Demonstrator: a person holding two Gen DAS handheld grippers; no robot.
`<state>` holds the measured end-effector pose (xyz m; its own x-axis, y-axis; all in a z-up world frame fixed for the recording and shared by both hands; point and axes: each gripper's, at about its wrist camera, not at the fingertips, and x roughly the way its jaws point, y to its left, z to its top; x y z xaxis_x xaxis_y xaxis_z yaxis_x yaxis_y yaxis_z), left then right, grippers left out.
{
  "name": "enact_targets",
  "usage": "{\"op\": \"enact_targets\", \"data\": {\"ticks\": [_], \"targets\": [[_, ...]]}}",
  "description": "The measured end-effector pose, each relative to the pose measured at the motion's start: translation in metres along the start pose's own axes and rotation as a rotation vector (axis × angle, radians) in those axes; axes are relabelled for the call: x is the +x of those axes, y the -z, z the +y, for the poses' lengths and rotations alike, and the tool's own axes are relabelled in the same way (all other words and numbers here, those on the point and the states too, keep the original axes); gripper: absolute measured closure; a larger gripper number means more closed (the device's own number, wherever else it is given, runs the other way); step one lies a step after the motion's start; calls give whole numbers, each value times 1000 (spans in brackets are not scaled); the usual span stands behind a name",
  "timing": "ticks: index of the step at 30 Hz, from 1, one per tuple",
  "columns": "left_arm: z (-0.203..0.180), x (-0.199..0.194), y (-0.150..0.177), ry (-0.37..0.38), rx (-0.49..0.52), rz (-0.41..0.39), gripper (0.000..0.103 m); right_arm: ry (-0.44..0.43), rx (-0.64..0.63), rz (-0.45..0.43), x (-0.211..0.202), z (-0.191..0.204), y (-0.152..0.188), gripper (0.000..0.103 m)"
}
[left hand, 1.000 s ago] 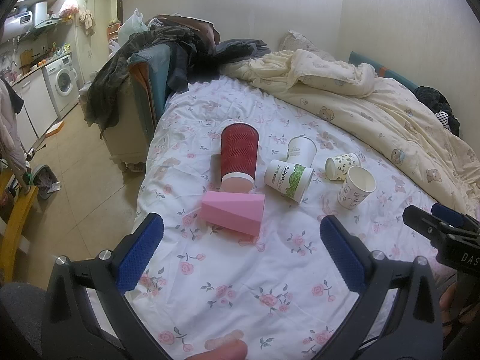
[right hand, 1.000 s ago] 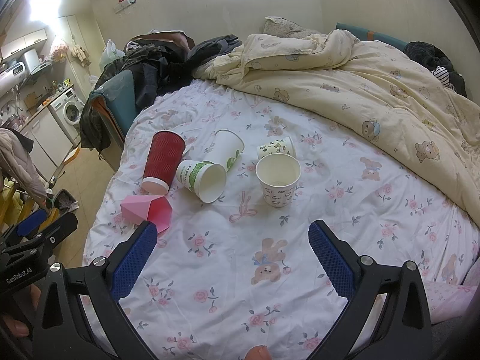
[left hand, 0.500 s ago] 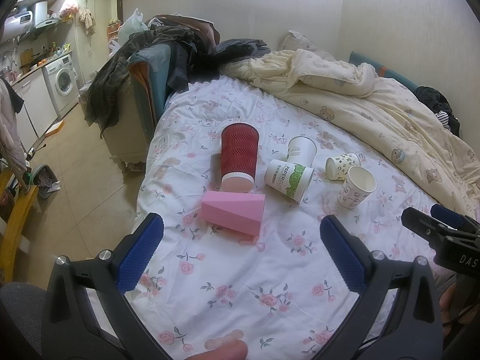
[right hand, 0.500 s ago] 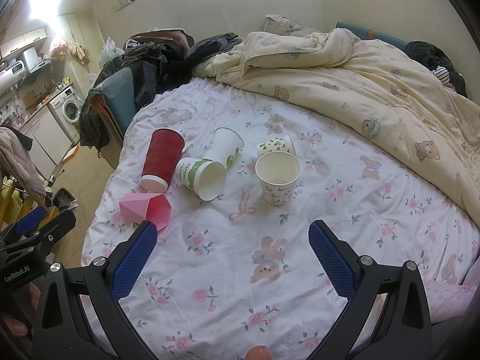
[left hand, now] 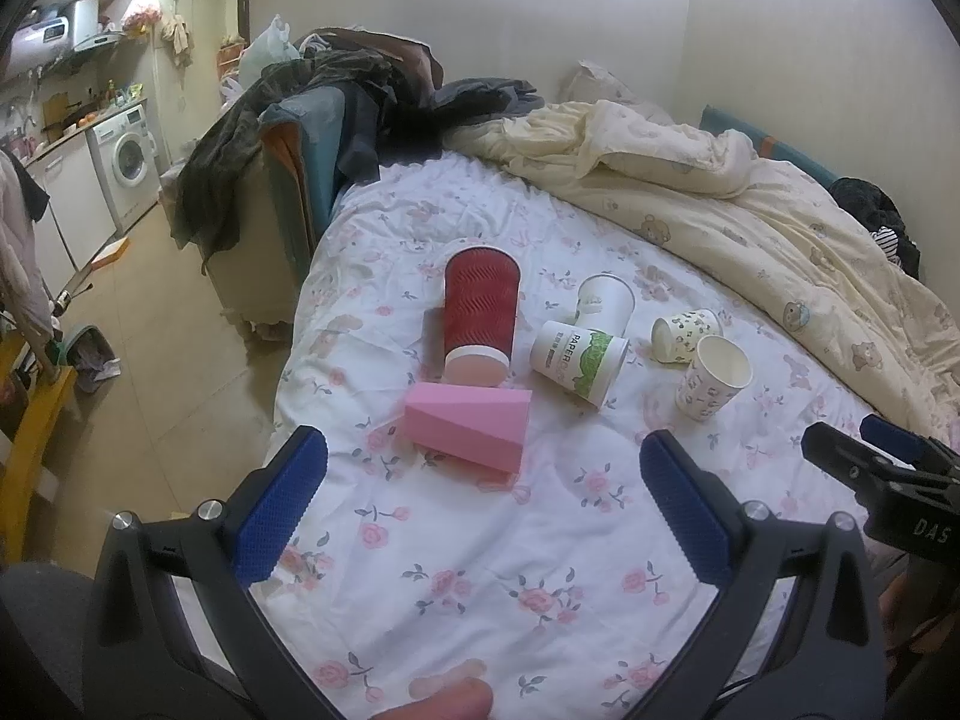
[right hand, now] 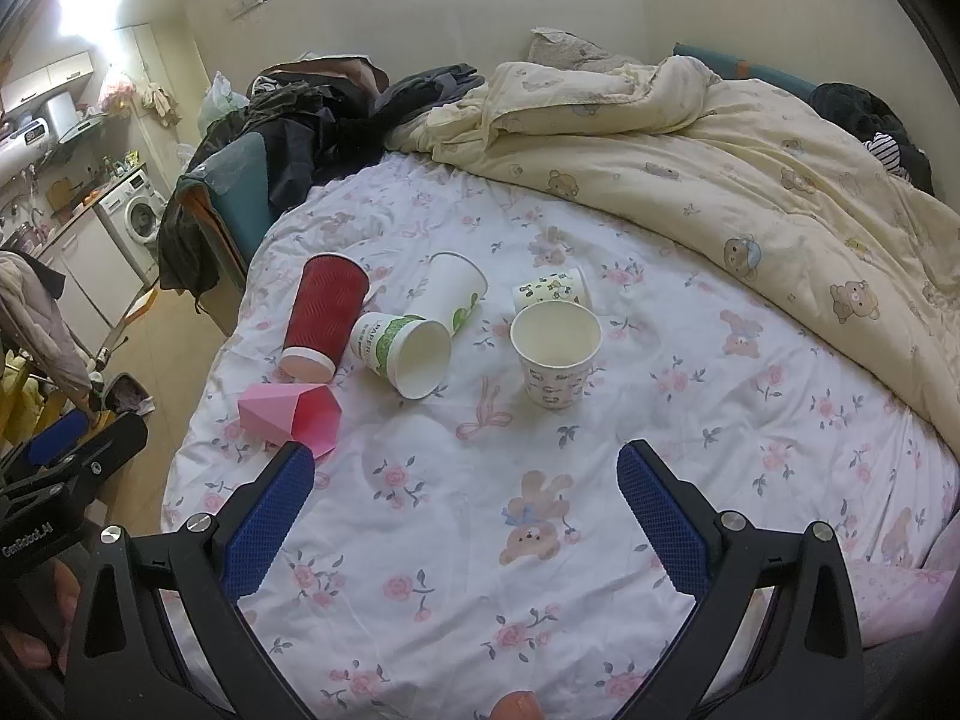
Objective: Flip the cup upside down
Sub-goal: 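Move the right gripper down to the white green-leaf paper cup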
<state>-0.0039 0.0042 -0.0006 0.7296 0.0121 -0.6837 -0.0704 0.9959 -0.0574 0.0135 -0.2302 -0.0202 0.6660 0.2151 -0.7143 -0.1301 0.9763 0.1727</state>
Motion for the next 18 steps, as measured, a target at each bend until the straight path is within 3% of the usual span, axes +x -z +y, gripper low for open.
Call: {"op": "enact_targets", "data": {"ticks": [12, 18], "targets": [[1, 2, -2, -10, -2, 23, 0, -8, 2, 21, -1, 0, -1, 0], [17, 14, -6, -32, -67, 82, 0, -40, -108, 145, 15, 15, -11, 0]]}}
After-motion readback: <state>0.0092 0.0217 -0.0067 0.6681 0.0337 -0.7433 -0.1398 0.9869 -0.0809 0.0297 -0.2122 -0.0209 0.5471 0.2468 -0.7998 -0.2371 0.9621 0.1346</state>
